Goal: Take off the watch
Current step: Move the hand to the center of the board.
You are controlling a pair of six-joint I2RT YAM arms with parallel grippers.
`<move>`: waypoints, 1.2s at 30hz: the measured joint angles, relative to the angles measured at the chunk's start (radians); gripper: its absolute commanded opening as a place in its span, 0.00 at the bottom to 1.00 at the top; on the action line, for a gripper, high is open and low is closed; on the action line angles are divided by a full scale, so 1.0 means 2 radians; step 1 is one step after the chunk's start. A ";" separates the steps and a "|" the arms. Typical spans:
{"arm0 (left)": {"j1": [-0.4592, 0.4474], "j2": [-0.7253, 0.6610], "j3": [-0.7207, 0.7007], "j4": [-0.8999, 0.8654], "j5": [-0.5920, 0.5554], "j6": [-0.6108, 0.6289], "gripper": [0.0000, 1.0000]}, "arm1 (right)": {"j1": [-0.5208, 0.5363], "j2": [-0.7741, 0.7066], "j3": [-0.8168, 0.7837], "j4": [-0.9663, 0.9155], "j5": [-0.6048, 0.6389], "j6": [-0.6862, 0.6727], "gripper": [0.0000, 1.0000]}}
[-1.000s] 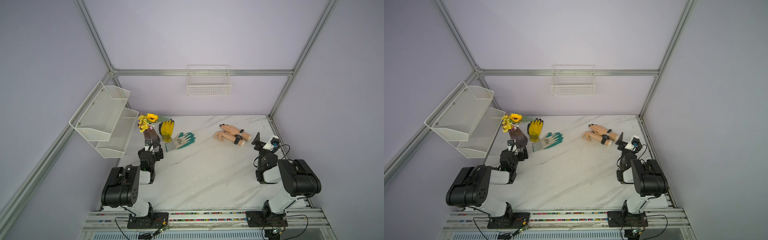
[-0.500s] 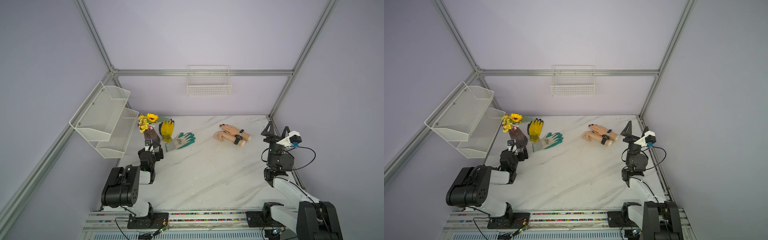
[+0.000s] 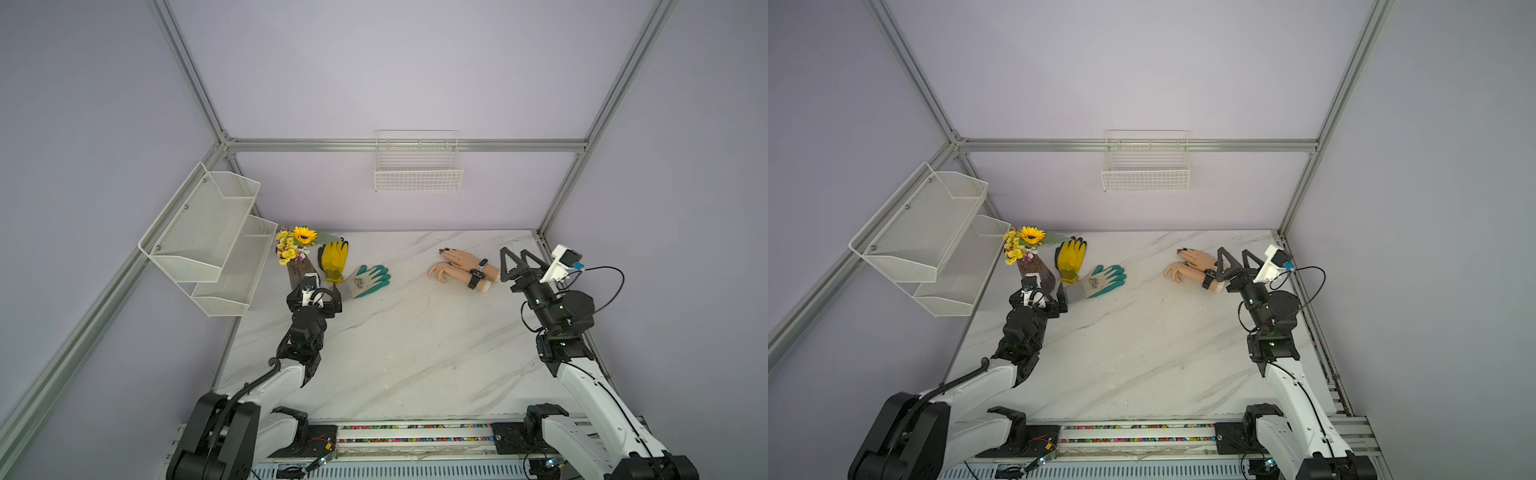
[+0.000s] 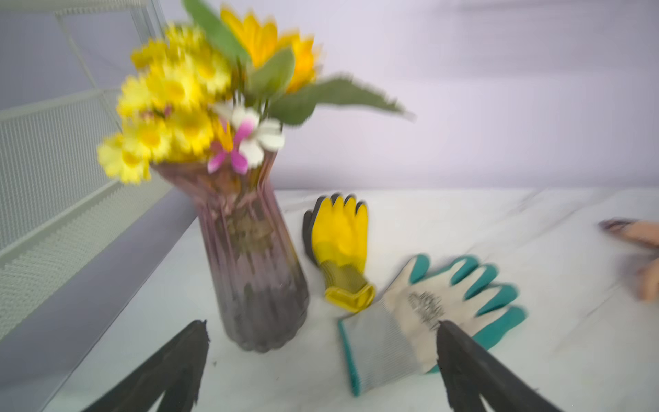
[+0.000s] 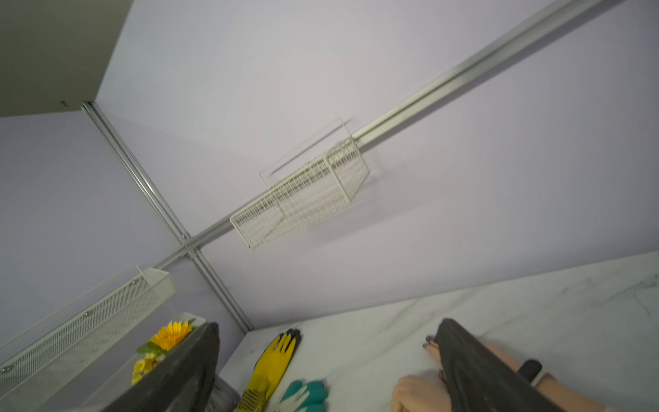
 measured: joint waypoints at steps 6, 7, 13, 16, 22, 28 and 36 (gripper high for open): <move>-0.072 0.003 0.073 -0.068 0.064 -0.199 1.00 | 0.060 0.051 0.024 -0.085 -0.015 -0.023 0.97; -0.088 0.017 0.082 -0.075 0.073 -0.226 1.00 | 0.067 0.059 0.029 -0.093 -0.015 -0.026 0.98; -0.199 0.154 0.169 -0.081 0.106 -0.400 1.00 | 0.079 0.074 0.030 -0.117 0.012 -0.012 0.98; -0.235 0.247 0.230 -0.070 0.117 -0.485 0.97 | 0.079 0.063 0.025 -0.126 0.054 0.013 0.98; -0.257 0.447 0.376 -0.034 0.167 -0.656 0.89 | 0.079 0.040 0.015 -0.139 0.106 0.046 0.97; -0.261 0.578 0.501 -0.063 0.185 -0.729 0.85 | 0.079 0.032 -0.006 -0.149 0.107 0.062 0.98; -0.260 0.641 0.676 -0.204 0.151 -0.718 0.82 | 0.079 -0.025 -0.026 -0.171 0.108 0.080 0.97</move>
